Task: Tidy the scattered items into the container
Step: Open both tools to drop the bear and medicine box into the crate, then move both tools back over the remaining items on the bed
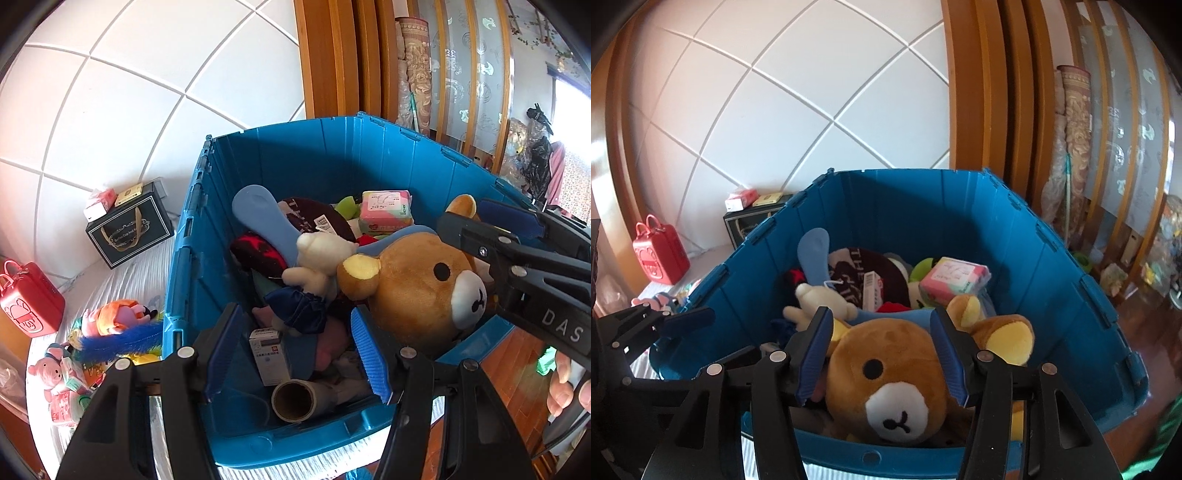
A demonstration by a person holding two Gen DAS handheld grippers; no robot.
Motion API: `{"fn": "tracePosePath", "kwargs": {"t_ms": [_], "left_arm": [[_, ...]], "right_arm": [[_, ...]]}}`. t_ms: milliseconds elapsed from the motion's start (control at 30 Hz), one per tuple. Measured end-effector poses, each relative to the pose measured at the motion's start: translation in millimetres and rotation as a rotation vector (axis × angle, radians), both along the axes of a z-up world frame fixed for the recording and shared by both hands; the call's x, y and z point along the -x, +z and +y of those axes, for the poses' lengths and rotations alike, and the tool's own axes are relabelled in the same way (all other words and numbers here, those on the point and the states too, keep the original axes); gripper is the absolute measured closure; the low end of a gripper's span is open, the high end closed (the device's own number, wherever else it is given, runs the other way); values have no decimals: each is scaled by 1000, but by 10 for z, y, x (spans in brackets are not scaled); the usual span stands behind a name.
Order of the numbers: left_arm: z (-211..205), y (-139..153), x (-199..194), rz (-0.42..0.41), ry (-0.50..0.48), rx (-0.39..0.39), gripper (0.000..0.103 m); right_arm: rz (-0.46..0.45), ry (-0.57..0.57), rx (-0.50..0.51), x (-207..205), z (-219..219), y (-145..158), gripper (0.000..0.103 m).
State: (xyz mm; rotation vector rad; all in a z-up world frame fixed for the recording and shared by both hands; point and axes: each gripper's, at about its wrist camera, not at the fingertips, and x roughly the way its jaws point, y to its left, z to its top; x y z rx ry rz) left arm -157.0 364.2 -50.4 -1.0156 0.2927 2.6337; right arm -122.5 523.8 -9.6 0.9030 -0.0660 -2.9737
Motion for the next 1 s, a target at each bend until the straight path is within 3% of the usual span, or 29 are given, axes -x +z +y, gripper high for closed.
{"fn": "tracePosePath", "kwargs": {"t_ms": [67, 233, 367, 433, 533, 833, 1000], "left_arm": [[7, 13, -10, 2, 1, -6, 43], [-5, 53, -44, 8, 8, -24, 43], [-70, 135, -130, 35, 20, -66, 43], [-108, 188, -189, 63, 32, -90, 37], [-183, 277, -304, 125, 69, -117, 24], [-426, 395, -479, 200, 205, -148, 24], [-619, 363, -595, 207, 317, -125, 24]], "right_arm": [[-1, -12, -4, -26, 10, -9, 46], [5, -33, -12, -96, 31, -11, 22], [26, -64, -4, -194, 85, 33, 14], [44, -86, 3, -247, 128, 70, 1], [71, -94, 2, -320, 152, 126, 0], [107, 1, 3, -378, -39, 126, 0], [136, 67, 44, -387, -141, 122, 0]]}}
